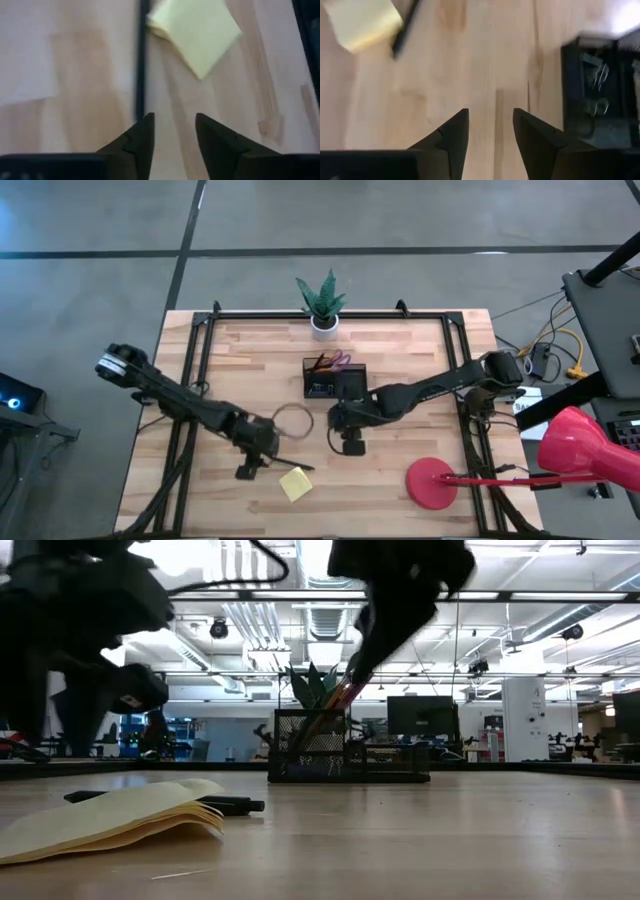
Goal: Pick and place office supplies into organizer
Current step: Put the black pen into the black organizer
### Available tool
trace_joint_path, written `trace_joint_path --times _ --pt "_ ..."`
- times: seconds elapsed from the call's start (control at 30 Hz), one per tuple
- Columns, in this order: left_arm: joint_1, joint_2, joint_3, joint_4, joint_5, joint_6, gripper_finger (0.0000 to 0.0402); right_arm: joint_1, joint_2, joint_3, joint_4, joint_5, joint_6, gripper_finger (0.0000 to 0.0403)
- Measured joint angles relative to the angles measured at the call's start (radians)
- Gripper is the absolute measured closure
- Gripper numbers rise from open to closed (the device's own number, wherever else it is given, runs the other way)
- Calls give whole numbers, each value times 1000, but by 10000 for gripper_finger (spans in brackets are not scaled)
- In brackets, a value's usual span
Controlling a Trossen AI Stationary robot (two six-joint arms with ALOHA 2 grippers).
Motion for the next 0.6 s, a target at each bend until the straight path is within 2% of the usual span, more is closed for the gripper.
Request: trace_joint_path --times 0.07,0.23,0.3,0.47,0.6 --pt "-35 34 11 5 -17 30 291 -5 1 -27 -1 13 36 255" --pt "-87 91 24 -6 -226 -29 319 -4 7 -45 16 32 94 250" --pt "-88 93 31 -6 -267 -66 323 4 8 -46 38 39 105 251" --pt "-90 86 37 -3 -284 -77 324 8 8 -46 95 43 139 251" --pt "-93 99 24 -7 -244 -73 324 10 8 -46 109 42 148 252"
